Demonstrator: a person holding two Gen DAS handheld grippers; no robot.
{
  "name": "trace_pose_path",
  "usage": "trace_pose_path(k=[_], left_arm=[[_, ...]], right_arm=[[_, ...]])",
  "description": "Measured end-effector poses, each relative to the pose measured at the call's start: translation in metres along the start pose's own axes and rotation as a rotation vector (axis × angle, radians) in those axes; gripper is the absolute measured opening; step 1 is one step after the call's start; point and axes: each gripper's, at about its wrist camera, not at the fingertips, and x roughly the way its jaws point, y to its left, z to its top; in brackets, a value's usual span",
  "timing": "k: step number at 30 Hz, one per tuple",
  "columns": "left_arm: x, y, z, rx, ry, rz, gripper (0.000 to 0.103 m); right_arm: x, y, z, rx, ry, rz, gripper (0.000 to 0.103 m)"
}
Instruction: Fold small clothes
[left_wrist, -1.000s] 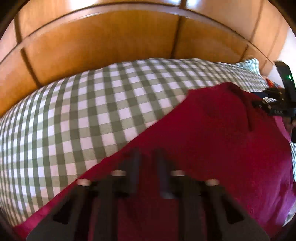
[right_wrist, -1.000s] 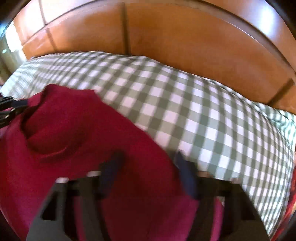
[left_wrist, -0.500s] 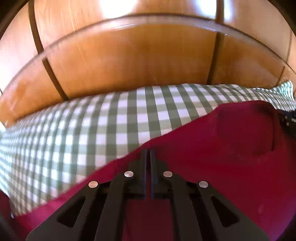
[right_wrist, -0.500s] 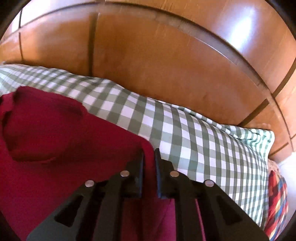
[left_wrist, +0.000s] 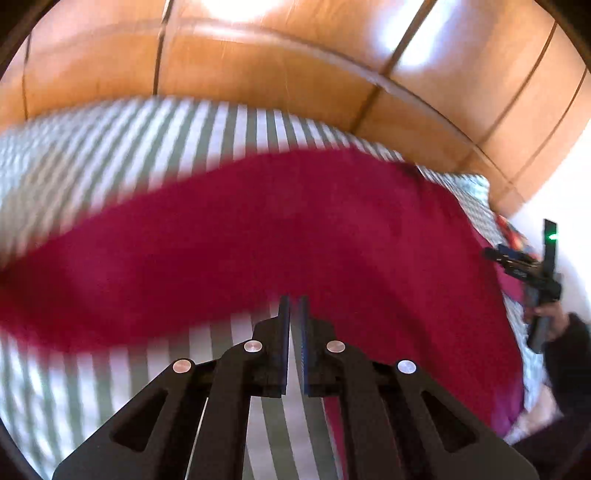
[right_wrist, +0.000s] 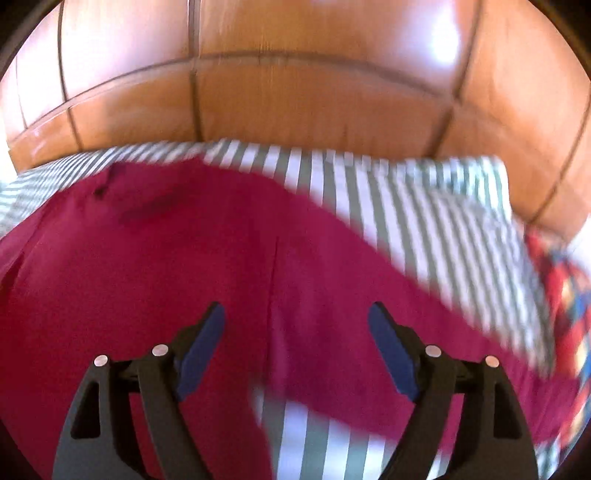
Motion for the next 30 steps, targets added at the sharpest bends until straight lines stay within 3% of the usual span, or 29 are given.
trace_pose_path(k=[2, 3, 4, 6, 8, 12, 15, 16, 18, 19, 22, 25, 27, 30], left_arm=[[-0.013, 0.001, -0.039, -0.047, 0.017, -0.061, 0.003], [-0.018, 0.002, -0.054, -0.071, 0.028, -0.095, 0.007], [-0.023, 0.0, -0.072, -0.089, 0.047, -0.111, 0.025], [-0.03, -0.004, -0.098, -0.13, 0.052, -0.13, 0.033], [-0.04, -0.012, -0.119, -0.139, 0.056, -0.169, 0.033], [-0.053, -0.029, -0.148, -0.114, 0.063, -0.161, 0.033], [-0.054, -0.043, -0.162, -0.061, 0.078, -0.133, 0.026], [-0.055, -0.048, -0.166, -0.047, 0.073, -0.121, 0.011], [-0.054, -0.052, -0.166, -0.037, 0.056, -0.085, 0.006], [-0.058, -0.054, -0.162, -0.033, 0.035, -0.067, 0.006], [-0.092, -0.056, -0.139, -0.039, -0.091, -0.065, 0.005], [-0.123, -0.06, -0.134, -0.013, -0.158, -0.069, 0.005], [-0.121, -0.058, -0.14, -0.008, -0.129, -0.047, 0.005], [-0.088, -0.048, -0.168, -0.028, 0.017, 0.002, 0.005]], right_arm=[[-0.015, -0.005, -0.03, 0.047, 0.042, 0.058, 0.079], [-0.024, -0.009, -0.049, 0.069, 0.065, 0.08, 0.079], [-0.029, -0.011, -0.059, 0.084, 0.076, 0.094, 0.079], [-0.046, -0.016, -0.088, 0.138, 0.121, 0.153, 0.079], [-0.061, -0.018, -0.113, 0.172, 0.153, 0.198, 0.079], [-0.08, -0.009, -0.145, 0.146, 0.193, 0.236, 0.079], [-0.09, 0.006, -0.162, 0.078, 0.205, 0.219, 0.059], [-0.093, 0.011, -0.166, 0.055, 0.202, 0.209, 0.048], [-0.095, 0.017, -0.166, 0.05, 0.197, 0.214, 0.027], [-0.097, 0.019, -0.166, 0.051, 0.195, 0.214, 0.011], [-0.119, 0.019, -0.156, 0.047, 0.127, 0.218, 0.007], [-0.142, 0.011, -0.156, 0.065, 0.071, 0.227, 0.006], [-0.136, 0.005, -0.166, 0.077, 0.111, 0.212, 0.006], [-0.117, 0.008, -0.186, 0.045, 0.194, 0.158, 0.005]])
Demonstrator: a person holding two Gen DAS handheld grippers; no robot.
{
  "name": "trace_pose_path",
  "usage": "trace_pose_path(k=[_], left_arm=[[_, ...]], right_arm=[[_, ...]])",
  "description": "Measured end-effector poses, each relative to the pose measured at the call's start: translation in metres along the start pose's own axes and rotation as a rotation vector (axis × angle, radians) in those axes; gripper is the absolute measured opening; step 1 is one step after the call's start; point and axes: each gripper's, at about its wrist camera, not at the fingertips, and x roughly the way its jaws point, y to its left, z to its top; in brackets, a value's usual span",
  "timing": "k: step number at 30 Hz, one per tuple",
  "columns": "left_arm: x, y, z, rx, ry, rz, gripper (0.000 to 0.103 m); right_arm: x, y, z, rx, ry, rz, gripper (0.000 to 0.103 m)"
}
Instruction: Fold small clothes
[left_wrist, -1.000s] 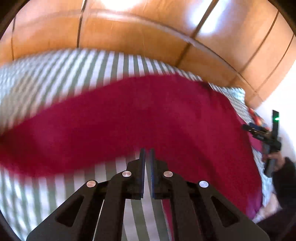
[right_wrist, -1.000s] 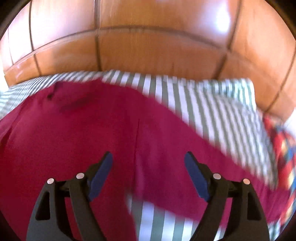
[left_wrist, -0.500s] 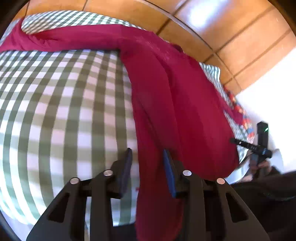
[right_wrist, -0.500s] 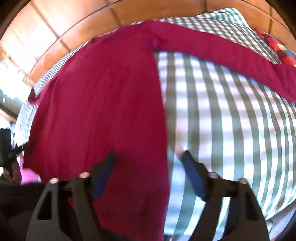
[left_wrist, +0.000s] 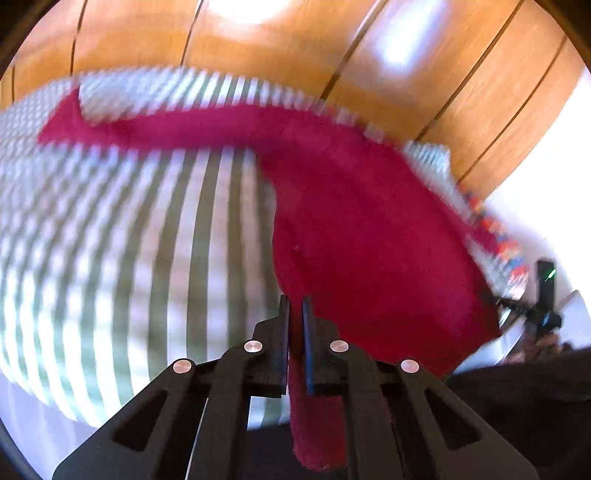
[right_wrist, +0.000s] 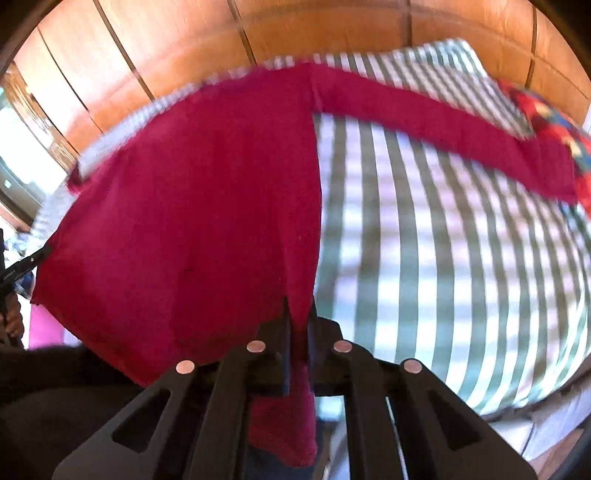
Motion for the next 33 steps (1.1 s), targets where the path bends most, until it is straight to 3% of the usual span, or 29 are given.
trace_pose_path(k=[1, 3, 7, 9, 10, 11, 16, 18, 21, 23, 24, 27, 30, 33], left_arm=[[0.013, 0.002, -0.014, 0.001, 0.06, 0.022, 0.005], [0.023, 0.005, -0.027, -0.01, 0.103, 0.041, 0.005], [0.005, 0.015, -0.017, -0.096, 0.048, -0.04, 0.005], [-0.011, 0.018, 0.001, -0.089, -0.033, -0.045, 0.005], [-0.014, 0.018, 0.01, -0.086, -0.059, -0.05, 0.005], [-0.017, 0.016, 0.018, -0.084, -0.085, -0.051, 0.005], [0.004, -0.017, 0.068, 0.006, -0.172, -0.019, 0.005], [0.026, -0.032, 0.082, 0.026, -0.163, -0.015, 0.005], [0.069, -0.04, 0.1, 0.024, -0.098, 0.073, 0.005], [0.089, -0.027, 0.101, 0.0, -0.054, 0.198, 0.005], [0.093, -0.014, 0.093, -0.035, -0.038, 0.225, 0.003], [0.083, 0.007, 0.074, -0.073, -0.066, 0.189, 0.0], [0.073, 0.011, 0.06, -0.061, -0.084, 0.307, 0.0], [0.062, 0.035, 0.054, -0.198, -0.095, 0.199, 0.0]], right_arm=[[0.004, 0.0, -0.005, -0.013, 0.01, -0.019, 0.005], [0.006, -0.002, -0.008, -0.009, 0.005, -0.022, 0.005], [0.007, 0.005, 0.003, -0.034, 0.027, -0.024, 0.008], [0.003, 0.008, 0.01, -0.037, 0.017, -0.035, 0.025], [-0.005, 0.007, 0.015, -0.034, -0.009, -0.046, 0.042], [-0.011, 0.008, 0.02, -0.028, -0.036, -0.054, 0.053], [-0.021, 0.031, 0.038, -0.048, -0.146, -0.044, 0.053], [-0.014, 0.045, 0.049, -0.067, -0.166, -0.031, 0.053], [0.006, 0.068, 0.061, -0.118, -0.166, -0.012, 0.056], [0.026, 0.075, 0.064, -0.136, -0.124, -0.02, 0.056], [0.035, 0.073, 0.059, -0.143, -0.1, -0.049, 0.056], [0.037, 0.052, 0.042, -0.13, -0.116, -0.026, 0.056], [0.034, 0.039, 0.033, -0.094, -0.133, 0.0, 0.057], [0.035, 0.04, 0.031, -0.093, -0.147, 0.001, 0.059]])
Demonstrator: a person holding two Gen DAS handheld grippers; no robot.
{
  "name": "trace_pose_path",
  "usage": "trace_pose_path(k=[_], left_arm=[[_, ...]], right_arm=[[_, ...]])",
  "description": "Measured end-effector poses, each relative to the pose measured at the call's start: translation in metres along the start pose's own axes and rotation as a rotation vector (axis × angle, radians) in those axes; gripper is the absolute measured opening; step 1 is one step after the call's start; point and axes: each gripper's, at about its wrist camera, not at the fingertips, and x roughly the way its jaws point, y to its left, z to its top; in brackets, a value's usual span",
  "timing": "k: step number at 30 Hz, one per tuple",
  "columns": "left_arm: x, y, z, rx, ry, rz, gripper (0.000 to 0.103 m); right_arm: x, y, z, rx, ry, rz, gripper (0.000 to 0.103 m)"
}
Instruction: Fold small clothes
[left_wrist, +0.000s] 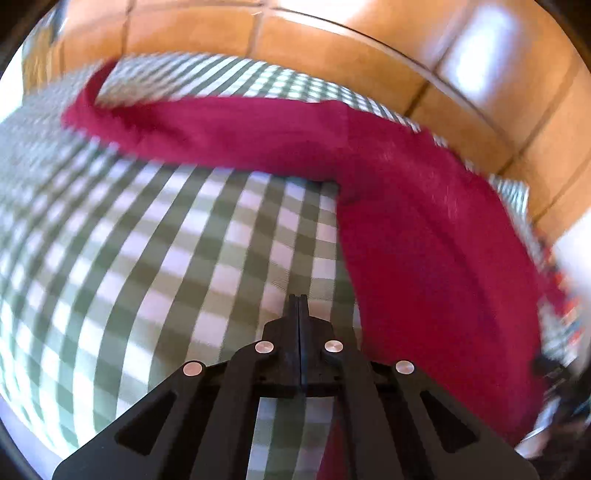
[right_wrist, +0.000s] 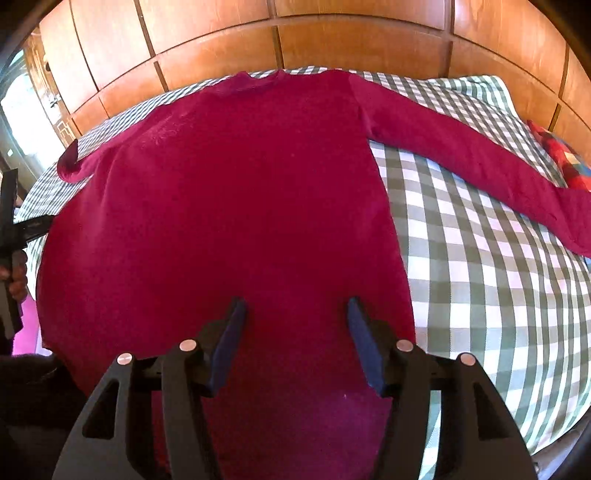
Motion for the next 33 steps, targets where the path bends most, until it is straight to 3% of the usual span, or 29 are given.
trace_pose_path(k=[3, 6, 10, 14, 19, 21, 25, 27, 29, 33], left_arm=[[-0.015, -0.013, 0.009, 0.041, -0.048, 0.063, 0.0], [-0.031, -0.038, 0.02, 0.06, -0.12, -0.005, 0.001], [-0.026, -0.087, 0.021, 0.202, -0.129, -0.032, 0.001], [-0.001, -0.112, 0.01, 0.272, -0.063, -0.027, 0.001], [0.02, -0.112, 0.0, 0.265, 0.003, -0.027, 0.001], [0.023, -0.109, 0.002, 0.247, 0.014, -0.034, 0.001], [0.028, -0.107, 0.004, 0.226, 0.026, -0.043, 0.001], [0.029, -0.106, 0.006, 0.219, 0.027, -0.048, 0.001], [0.03, -0.107, 0.005, 0.226, 0.034, -0.045, 0.001], [0.028, -0.11, 0.01, 0.25, 0.034, -0.042, 0.001]], right_arm=[[0.0, 0.005, -0.005, 0.011, -0.001, 0.011, 0.065], [-0.004, -0.007, 0.004, 0.062, 0.012, 0.071, 0.068], [-0.03, -0.064, 0.015, 0.303, -0.07, 0.12, 0.067], [-0.046, -0.144, 0.007, 0.582, -0.147, 0.054, 0.06], [-0.044, -0.249, -0.014, 0.967, -0.217, 0.01, 0.052], [-0.041, -0.275, -0.015, 1.057, -0.247, -0.001, 0.05], [-0.041, -0.321, -0.012, 1.223, -0.329, -0.12, 0.05], [-0.037, -0.336, -0.008, 1.271, -0.331, -0.127, 0.044], [-0.039, -0.348, 0.002, 1.25, -0.312, -0.186, 0.007], [-0.066, -0.364, 0.012, 1.227, -0.366, -0.271, 0.005]])
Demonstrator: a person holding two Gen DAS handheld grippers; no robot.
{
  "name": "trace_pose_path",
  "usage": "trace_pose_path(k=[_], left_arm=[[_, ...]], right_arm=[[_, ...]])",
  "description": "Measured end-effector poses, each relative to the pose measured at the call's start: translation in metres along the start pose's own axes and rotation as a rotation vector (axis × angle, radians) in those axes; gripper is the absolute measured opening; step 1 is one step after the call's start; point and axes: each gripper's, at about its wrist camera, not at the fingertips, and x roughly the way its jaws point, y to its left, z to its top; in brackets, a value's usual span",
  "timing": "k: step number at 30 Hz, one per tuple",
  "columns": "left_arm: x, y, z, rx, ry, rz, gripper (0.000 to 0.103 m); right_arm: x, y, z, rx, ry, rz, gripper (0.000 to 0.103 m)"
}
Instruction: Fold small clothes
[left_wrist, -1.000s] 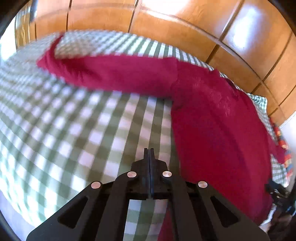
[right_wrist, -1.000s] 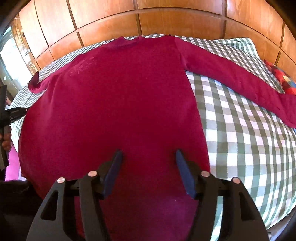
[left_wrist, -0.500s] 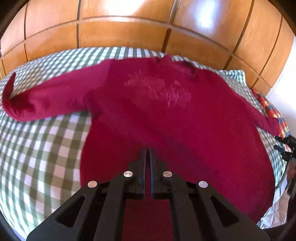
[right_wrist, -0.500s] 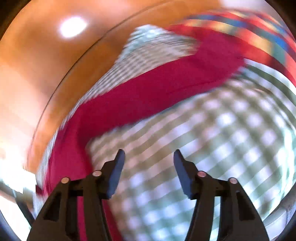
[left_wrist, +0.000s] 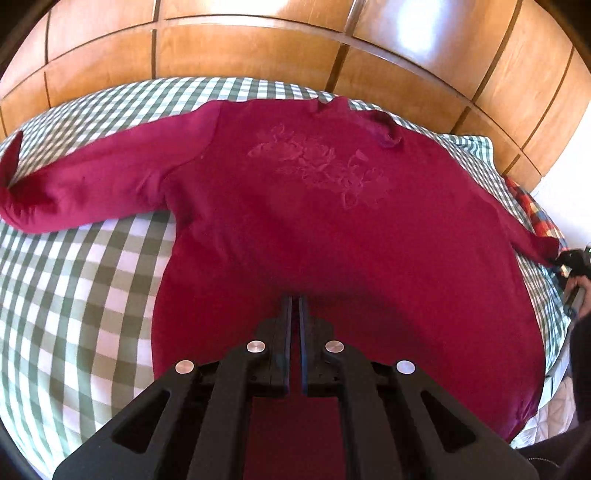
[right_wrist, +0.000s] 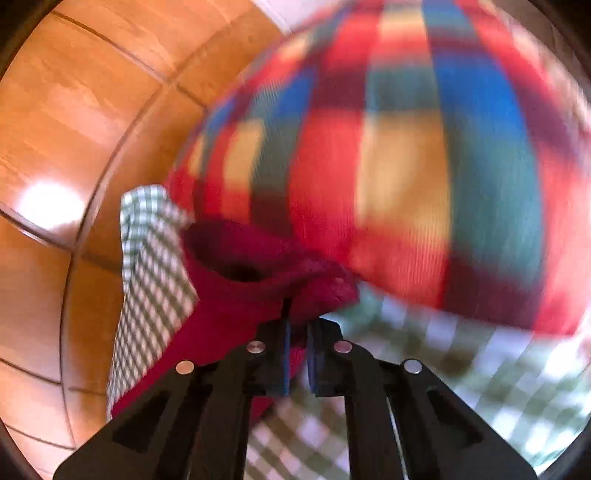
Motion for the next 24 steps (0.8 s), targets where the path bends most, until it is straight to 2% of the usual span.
trace_pose_path(k=[3, 6, 9, 12, 15, 18, 22, 24], left_arm=[[0.0, 0.001, 0.004, 0.0, -0.005, -0.01, 0.001], [0.001, 0.001, 0.007, 0.002, -0.008, -0.027, 0.001], [0.0, -0.003, 0.012, 0.004, -0.02, -0.054, 0.001], [-0.002, -0.007, 0.018, 0.005, -0.03, -0.083, 0.001], [-0.005, -0.01, 0.029, -0.008, -0.034, -0.126, 0.001], [-0.004, -0.009, 0.038, -0.038, -0.028, -0.16, 0.001], [-0.003, -0.002, 0.048, -0.095, -0.022, -0.214, 0.001], [-0.004, 0.003, 0.053, -0.115, -0.033, -0.236, 0.001]], right_arm=[[-0.015, 0.018, 0.017, -0.048, -0.06, -0.007, 0.005], [-0.009, 0.057, 0.016, -0.169, -0.025, 0.016, 0.006], [-0.013, 0.095, 0.004, -0.243, 0.009, 0.099, 0.006], [-0.019, 0.141, -0.027, -0.314, 0.06, 0.219, 0.006], [-0.022, 0.203, -0.073, -0.447, 0.116, 0.331, 0.006], [-0.028, 0.268, -0.135, -0.595, 0.182, 0.453, 0.005], [-0.03, 0.346, -0.236, -0.776, 0.307, 0.606, 0.005], [-0.032, 0.366, -0.283, -0.862, 0.381, 0.678, 0.005]])
